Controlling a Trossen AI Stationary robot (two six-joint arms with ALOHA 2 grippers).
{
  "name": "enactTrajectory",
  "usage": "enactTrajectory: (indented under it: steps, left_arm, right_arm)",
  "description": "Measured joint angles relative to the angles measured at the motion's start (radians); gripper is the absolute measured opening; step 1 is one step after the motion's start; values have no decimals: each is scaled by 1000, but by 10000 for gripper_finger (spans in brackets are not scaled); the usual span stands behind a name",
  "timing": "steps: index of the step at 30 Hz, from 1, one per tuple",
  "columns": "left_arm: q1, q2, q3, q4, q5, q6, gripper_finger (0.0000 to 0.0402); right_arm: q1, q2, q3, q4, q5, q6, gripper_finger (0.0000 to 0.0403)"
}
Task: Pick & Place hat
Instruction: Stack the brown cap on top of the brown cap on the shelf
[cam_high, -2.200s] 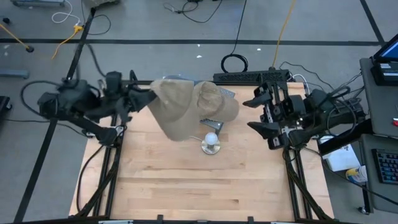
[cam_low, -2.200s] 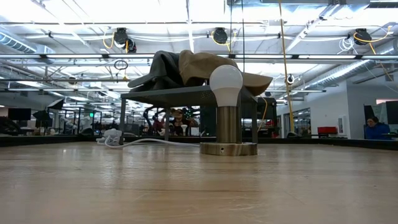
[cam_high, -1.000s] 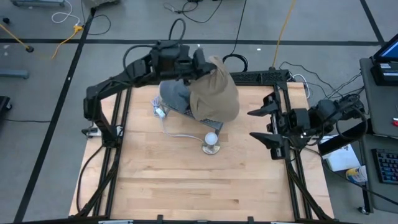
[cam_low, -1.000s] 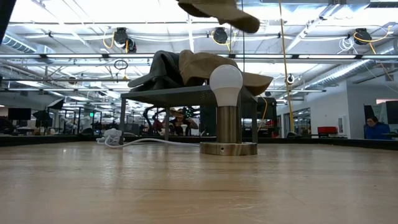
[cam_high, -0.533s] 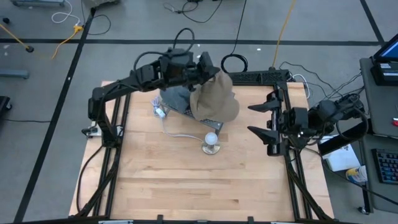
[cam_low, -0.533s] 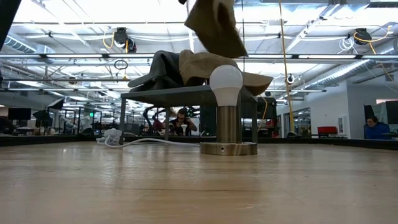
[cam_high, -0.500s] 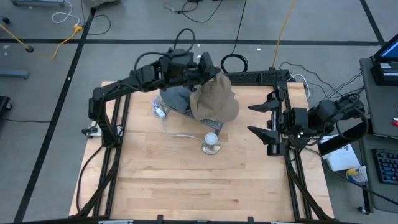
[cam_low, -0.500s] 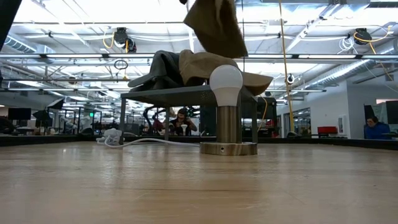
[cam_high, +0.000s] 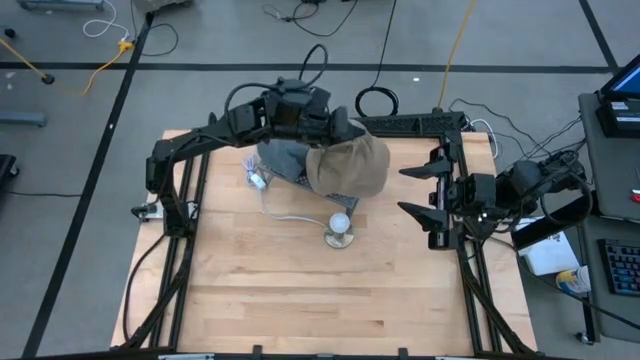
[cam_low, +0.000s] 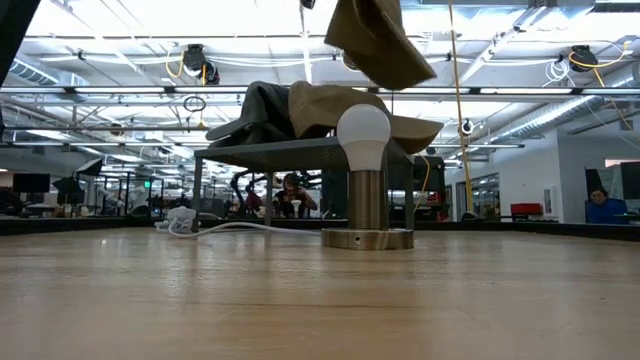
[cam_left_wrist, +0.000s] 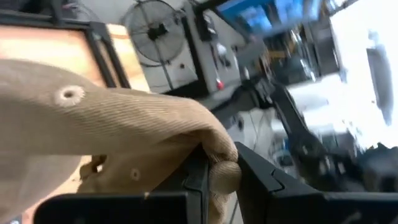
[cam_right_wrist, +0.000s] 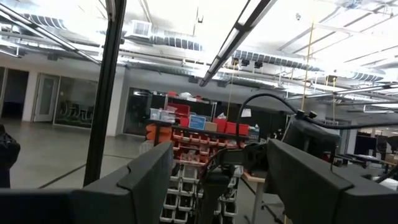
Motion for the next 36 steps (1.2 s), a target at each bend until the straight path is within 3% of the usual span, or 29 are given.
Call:
enactTrajectory:
  steps: [7,17,26,32,36]
  left_arm:
    - [13,6,0,-64,178,158,52]
    - [32,3,0,-93,199,241,52]
    - [36,27,0,34,242,274,52]
    - [67,29,0,-158,262,289,52]
    - [86,29,0,-303,211,304,52]
  right_arm:
    - [0,2,0,0,0,9,253]
    - [0,10,0,1,-3,-8,254]
    - [0,49,0,7,-4,-23,253]
    - [0,57,0,5,-4,-23,253]
    - [0,57,0,5,-4,-23,254]
